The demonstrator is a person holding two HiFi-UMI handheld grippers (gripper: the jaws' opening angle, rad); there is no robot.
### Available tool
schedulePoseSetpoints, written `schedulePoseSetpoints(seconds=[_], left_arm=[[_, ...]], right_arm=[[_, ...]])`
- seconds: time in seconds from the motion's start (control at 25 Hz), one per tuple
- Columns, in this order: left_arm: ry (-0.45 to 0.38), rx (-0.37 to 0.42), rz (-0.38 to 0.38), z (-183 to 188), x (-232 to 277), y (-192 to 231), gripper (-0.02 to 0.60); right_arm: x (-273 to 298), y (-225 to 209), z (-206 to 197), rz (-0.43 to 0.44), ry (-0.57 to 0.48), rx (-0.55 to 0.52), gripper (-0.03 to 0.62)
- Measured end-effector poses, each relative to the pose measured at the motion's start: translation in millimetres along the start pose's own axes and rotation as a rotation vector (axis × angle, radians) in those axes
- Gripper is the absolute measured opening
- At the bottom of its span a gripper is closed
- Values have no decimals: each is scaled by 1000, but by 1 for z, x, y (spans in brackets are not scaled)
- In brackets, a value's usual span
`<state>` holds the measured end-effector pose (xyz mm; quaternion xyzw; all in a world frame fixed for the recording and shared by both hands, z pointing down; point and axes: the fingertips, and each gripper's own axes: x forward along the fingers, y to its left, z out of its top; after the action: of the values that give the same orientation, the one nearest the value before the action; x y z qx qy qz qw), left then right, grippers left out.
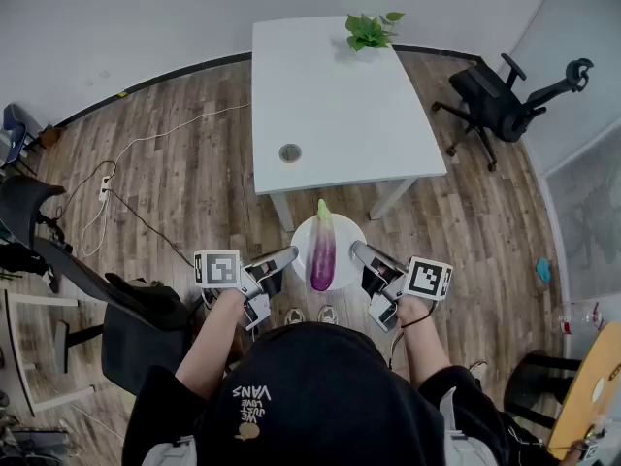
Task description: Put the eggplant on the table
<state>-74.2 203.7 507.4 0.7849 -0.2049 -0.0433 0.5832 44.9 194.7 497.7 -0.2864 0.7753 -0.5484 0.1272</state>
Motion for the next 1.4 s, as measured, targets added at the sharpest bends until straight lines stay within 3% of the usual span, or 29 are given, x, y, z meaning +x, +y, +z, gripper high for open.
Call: schedulePoseSetpoints(seconds=[1.4], left_arm=[[-5, -3, 8, 14, 35, 2, 25]], right_arm=[[-7, -15, 35, 6, -1, -8, 32]])
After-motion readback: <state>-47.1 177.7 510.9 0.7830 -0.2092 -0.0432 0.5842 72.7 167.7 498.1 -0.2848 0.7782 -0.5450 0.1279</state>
